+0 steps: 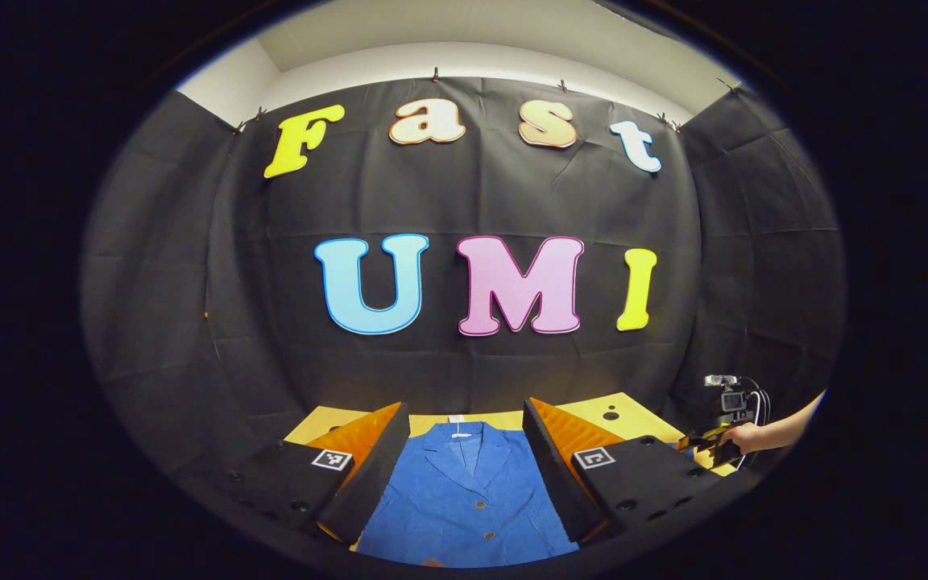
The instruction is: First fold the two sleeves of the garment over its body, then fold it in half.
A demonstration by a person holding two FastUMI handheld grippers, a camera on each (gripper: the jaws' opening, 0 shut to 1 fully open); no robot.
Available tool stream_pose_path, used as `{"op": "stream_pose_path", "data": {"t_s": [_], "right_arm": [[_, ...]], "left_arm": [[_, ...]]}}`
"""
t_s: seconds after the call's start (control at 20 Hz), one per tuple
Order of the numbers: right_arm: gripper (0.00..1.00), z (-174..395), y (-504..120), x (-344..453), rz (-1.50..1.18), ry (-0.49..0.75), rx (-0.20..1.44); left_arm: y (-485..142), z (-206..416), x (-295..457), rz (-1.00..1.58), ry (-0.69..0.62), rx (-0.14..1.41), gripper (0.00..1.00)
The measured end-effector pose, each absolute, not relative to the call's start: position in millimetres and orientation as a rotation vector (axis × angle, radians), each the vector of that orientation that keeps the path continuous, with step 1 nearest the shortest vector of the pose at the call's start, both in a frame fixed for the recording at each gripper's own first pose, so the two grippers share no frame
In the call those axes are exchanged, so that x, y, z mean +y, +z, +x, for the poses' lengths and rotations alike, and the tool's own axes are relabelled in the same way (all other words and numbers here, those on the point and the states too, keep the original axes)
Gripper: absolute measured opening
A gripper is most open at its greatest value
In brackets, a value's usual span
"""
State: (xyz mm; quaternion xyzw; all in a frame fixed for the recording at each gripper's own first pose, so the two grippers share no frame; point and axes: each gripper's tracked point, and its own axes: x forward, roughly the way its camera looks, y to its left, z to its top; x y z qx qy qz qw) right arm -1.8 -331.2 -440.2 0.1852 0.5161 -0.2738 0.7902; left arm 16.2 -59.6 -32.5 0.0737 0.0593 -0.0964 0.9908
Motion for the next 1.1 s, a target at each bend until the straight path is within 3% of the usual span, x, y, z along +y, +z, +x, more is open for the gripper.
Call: {"op": "stream_pose_path", "data": {"t_s": [0.1, 0.15, 0.2, 0.35, 0.5, 0.55, 0.6, 0.65, 0.7, 0.85, 1.1], "right_arm": [[0.99, -4.9, -451.2, -332.1, 0.398, -0.594, 1.155], [0.89, -7.6, -458.2, -333.3, 0.388, -0.600, 1.176], [0.99, -12.3, -467.5, -331.5, 0.385, -0.599, 1.214], [0.98, -17.3, -474.1, -331.4, 0.329, -0.549, 1.285], [0.98, -16.3, -467.4, -329.9, 0.389, -0.606, 1.305], [0.89, -15.3, -470.3, -331.4, 0.396, -0.618, 1.309], [0.89, -16.1, -468.7, -331.7, 0.401, -0.621, 1.324], [0.98, -15.3, -466.5, -331.0, 0.405, -0.613, 1.331], [0.88, -14.6, -465.2, -332.1, 0.413, -0.611, 1.333], [0.12, -4.5, -465.2, -326.3, 0.507, -0.605, 1.291], [0.12, -2.8, -465.7, -320.1, 0.580, -0.586, 1.294]], "left_arm": [[-34.0, 15.3, -58.7, 0.159, -0.190, 0.118, 0.82], [-34.6, 16.3, -58.9, 0.164, -0.191, 0.121, 0.82], [-36.5, 15.6, -58.5, 0.165, -0.192, 0.126, 0.82], [-39.0, 14.7, -59.8, 0.151, -0.201, 0.134, 0.82], [-44.8, 13.1, -61.0, 0.136, -0.207, 0.144, 0.82], [-45.5, 12.2, -60.7, 0.136, -0.205, 0.146, 0.82], [-46.0, 10.7, -58.7, 0.138, -0.203, 0.146, 0.82], [-45.5, 8.8, -57.0, 0.141, -0.200, 0.144, 0.82], [-46.5, 7.1, -55.5, 0.143, -0.197, 0.143, 0.82], [-50.8, 3.7, -49.7, 0.143, -0.186, 0.158, 0.82], [-48.0, -4.6, -40.2, 0.138, -0.164, 0.150, 0.82]]}}
